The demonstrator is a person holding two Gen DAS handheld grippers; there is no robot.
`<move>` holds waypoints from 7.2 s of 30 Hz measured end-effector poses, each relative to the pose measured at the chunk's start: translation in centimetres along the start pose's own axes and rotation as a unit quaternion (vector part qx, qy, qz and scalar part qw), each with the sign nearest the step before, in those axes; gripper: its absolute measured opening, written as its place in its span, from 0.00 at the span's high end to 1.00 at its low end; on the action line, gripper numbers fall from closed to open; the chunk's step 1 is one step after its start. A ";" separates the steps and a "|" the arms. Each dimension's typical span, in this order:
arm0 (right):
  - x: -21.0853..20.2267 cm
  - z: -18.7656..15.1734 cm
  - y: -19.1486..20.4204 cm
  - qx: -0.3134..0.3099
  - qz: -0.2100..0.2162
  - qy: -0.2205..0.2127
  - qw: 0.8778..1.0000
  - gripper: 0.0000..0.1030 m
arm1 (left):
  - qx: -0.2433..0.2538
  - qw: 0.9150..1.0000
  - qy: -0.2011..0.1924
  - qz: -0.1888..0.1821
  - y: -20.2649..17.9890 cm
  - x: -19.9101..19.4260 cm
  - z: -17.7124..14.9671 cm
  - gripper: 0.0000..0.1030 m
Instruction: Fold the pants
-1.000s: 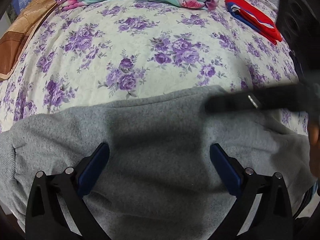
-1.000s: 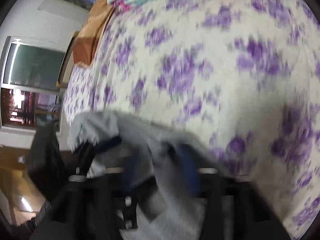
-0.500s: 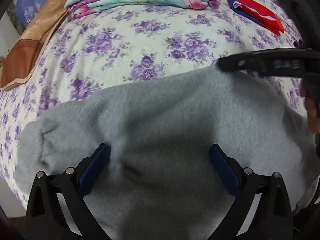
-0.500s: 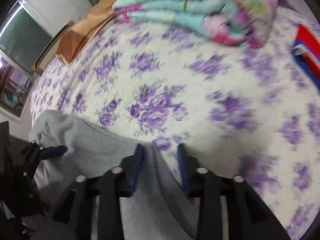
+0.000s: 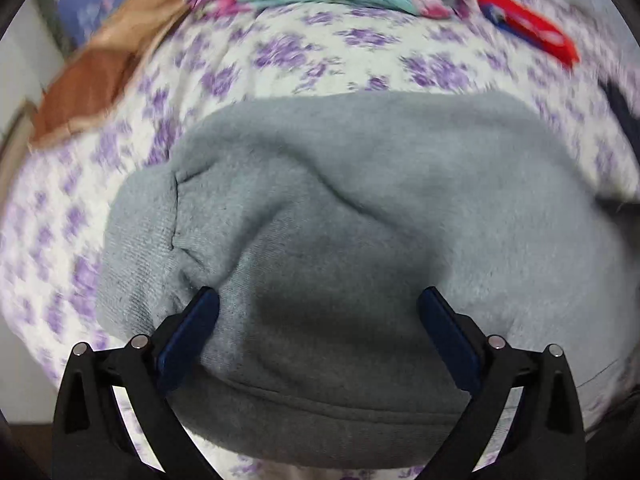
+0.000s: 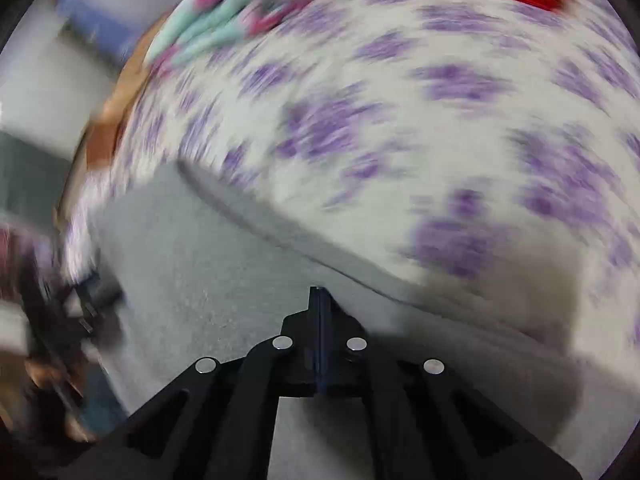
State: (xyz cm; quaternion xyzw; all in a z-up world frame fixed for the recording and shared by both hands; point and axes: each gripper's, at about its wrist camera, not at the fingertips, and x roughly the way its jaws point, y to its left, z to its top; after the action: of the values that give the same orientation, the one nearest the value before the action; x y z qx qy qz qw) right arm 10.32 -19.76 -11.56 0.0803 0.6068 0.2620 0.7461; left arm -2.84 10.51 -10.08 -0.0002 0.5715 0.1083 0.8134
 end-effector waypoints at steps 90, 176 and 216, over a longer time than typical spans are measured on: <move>-7.6 -7.5 0.0 -0.048 -0.095 -0.049 0.993 0.47 | 0.017 0.982 0.047 -0.179 -12.0 -1.8 3.1 0.04; -9.1 -7.7 1.2 -0.025 -0.026 -0.041 0.999 0.23 | 0.074 0.950 -0.035 -0.301 -7.2 -11.5 2.7 0.79; -2.4 -1.2 13.6 -0.078 0.080 0.028 0.993 0.84 | -0.076 0.985 0.008 -0.153 1.0 -3.5 -0.2 0.08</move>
State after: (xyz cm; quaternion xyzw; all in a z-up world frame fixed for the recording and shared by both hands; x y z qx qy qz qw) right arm 4.93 -9.63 -3.86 0.0627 0.5969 0.3690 0.7097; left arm -4.34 10.83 -6.77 -0.1506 0.5616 0.0255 0.8132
